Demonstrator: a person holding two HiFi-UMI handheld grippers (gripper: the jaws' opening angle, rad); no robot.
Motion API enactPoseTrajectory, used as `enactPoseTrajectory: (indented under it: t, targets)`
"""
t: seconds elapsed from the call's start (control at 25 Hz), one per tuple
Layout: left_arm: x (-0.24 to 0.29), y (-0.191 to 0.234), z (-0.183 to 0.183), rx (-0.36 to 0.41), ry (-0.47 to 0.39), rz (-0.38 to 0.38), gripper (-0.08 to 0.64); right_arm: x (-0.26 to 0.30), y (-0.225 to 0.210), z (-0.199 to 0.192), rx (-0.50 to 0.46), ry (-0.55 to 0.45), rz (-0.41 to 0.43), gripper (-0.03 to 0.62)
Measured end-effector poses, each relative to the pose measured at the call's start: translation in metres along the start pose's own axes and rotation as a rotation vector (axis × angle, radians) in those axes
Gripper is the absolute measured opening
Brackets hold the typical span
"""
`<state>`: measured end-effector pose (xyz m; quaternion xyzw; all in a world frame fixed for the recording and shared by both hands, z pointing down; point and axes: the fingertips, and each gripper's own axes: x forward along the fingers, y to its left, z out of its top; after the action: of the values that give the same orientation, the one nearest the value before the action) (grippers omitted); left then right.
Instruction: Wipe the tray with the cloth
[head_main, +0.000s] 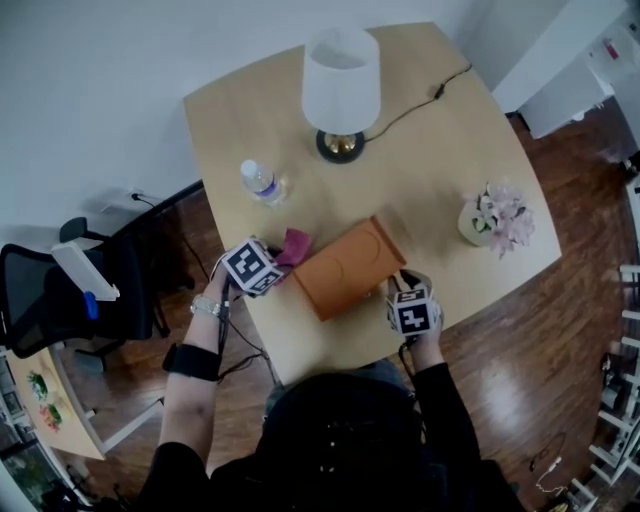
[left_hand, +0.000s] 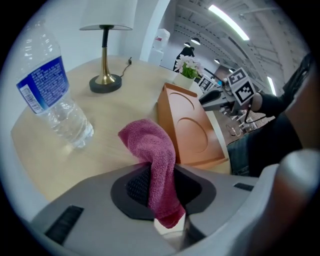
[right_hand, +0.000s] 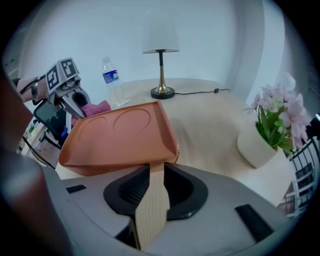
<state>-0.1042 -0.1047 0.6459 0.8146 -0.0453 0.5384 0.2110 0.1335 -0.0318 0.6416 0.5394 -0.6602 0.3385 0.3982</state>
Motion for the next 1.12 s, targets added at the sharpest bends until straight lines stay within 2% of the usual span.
enactPoseTrajectory:
  t: [0.12, 0.28, 0.56, 0.76, 0.88, 1.12]
  targets:
    - [0.009, -0.029, -0.001, -0.015, -0.031, -0.040, 0.104, 0.002, -0.001, -0.001, -0.035, 0.007, 0.023, 0.085]
    - [0.020, -0.066, -0.006, -0.051, -0.068, -0.056, 0.104, 0.005, 0.006, -0.007, -0.103, 0.013, 0.034, 0.007]
    - [0.037, -0.141, -0.012, -0.089, -0.122, -0.112, 0.103, 0.003, 0.018, -0.008, -0.168, -0.012, 0.066, 0.000]
    - [0.055, -0.182, -0.011, -0.151, -0.156, -0.125, 0.104, -0.004, 0.022, 0.021, -0.202, -0.117, 0.109, 0.000]
    - [0.061, -0.197, -0.004, -0.190, -0.194, -0.123, 0.104, -0.002, 0.022, 0.034, -0.279, -0.100, 0.081, 0.000]
    - [0.077, -0.212, 0.016, -0.244, -0.247, -0.150, 0.104, 0.003, 0.004, 0.043, -0.200, -0.122, 0.115, 0.000]
